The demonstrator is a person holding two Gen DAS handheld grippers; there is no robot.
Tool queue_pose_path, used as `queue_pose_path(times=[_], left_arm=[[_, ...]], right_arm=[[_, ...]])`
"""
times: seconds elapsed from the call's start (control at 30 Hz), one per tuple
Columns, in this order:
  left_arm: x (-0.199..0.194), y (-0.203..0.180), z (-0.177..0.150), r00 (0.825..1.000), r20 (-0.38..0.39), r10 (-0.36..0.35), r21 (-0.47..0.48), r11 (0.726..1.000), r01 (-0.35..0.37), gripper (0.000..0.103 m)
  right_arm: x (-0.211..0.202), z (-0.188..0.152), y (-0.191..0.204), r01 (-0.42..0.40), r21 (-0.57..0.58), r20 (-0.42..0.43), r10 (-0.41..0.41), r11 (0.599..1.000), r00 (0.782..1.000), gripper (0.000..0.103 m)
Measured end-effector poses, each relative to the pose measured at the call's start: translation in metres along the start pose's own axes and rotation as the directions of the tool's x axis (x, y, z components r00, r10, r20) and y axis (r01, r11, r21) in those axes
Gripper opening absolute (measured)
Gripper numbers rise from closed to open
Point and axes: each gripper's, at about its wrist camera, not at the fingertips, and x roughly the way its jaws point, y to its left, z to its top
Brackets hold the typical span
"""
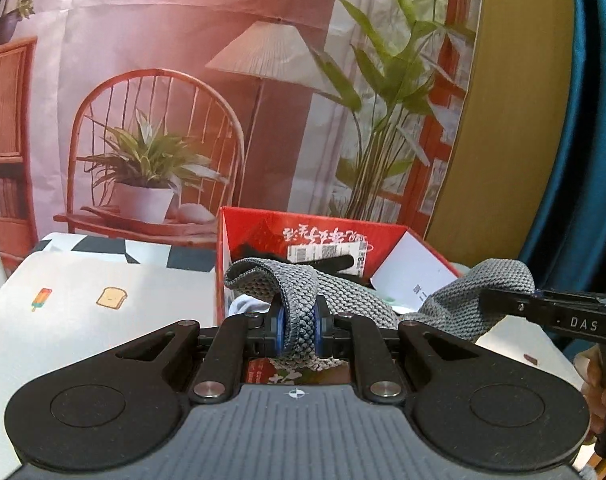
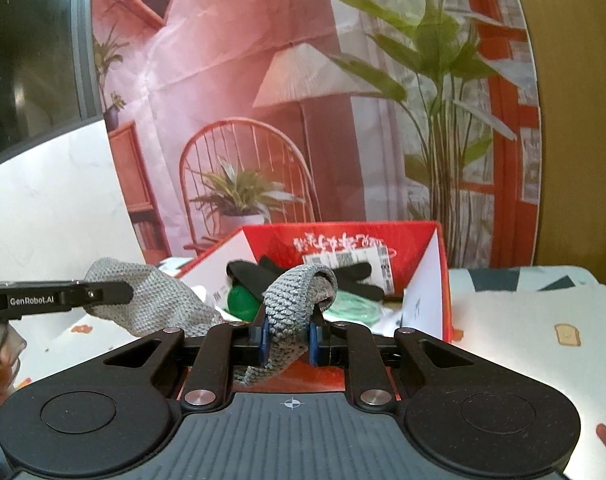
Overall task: Organize soft objects
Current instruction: 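Lift the grey towel with the left gripper over the red box, then lower the grey towel into the red box and open the left gripper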
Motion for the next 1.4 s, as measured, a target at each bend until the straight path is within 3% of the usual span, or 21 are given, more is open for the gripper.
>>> queue_pose_path(times=[0.17, 0.3, 0.53, 0.7, 0.9, 0.93, 1.07, 1.17, 1.23, 1.27, 1.4], left_arm=[[0.008, -0.002, 0.016, 1.000, 0.020, -0.013, -0.013, 1.000, 0.013, 0.014], [0.035, -0.006, 0.028, 0.999, -0.018, -0.030, 0.004, 1.000, 0.030, 0.014], [0.103, -0.003, 0.033, 0.976, -0.211, -0.063, -0.003, 0.998, 0.064, 0.014], [0.129, -0.003, 0.032, 0.961, -0.274, -0.044, 0.038, 0.998, 0.057, 0.014], [0.135, -0.005, 0.030, 0.960, -0.280, -0.024, 0.074, 0.996, 0.046, 0.017], [0.133, -0.005, 0.030, 0.961, -0.276, -0.019, 0.083, 0.996, 0.044, 0.022], [0.124, -0.005, 0.033, 0.970, -0.243, 0.007, 0.095, 0.995, 0.016, 0.068], [0.113, -0.007, 0.038, 0.977, -0.211, 0.016, 0.100, 0.995, 0.006, 0.087], [0.105, -0.006, 0.042, 0.982, -0.190, 0.010, 0.086, 0.996, 0.006, 0.097], [0.100, -0.006, 0.044, 0.984, -0.177, 0.005, 0.076, 0.997, 0.008, 0.100], [0.080, -0.004, 0.051, 0.991, -0.136, 0.020, 0.042, 0.999, -0.014, 0.103]], right_arm=[[-0.001, 0.019, -0.004, 0.015, -0.002, 0.048, -0.014, 1.000, 0.999, 0.016], [0.017, 0.035, -0.009, 0.053, -0.055, 0.038, -0.051, 0.997, 0.998, 0.016], [0.078, 0.034, -0.029, 0.112, -0.053, -0.131, -0.118, 0.992, 0.984, 0.016], [0.106, 0.019, -0.038, 0.146, -0.025, -0.237, -0.148, 0.989, 0.960, 0.016], [0.114, 0.015, -0.039, 0.165, -0.032, -0.259, -0.168, 0.986, 0.951, 0.017], [0.112, 0.015, -0.038, 0.167, -0.037, -0.253, -0.171, 0.985, 0.952, 0.019], [0.102, 0.020, -0.038, 0.178, -0.047, -0.216, -0.185, 0.983, 0.959, 0.035], [0.093, 0.024, -0.036, 0.190, -0.054, -0.185, -0.197, 0.980, 0.963, 0.053], [0.086, 0.028, -0.035, 0.193, -0.059, -0.163, -0.200, 0.979, 0.966, 0.070], [0.083, 0.031, -0.034, 0.194, -0.063, -0.154, -0.201, 0.979, 0.967, 0.073], [0.066, 0.043, -0.027, 0.190, -0.065, -0.100, -0.196, 0.980, 0.976, 0.103]])
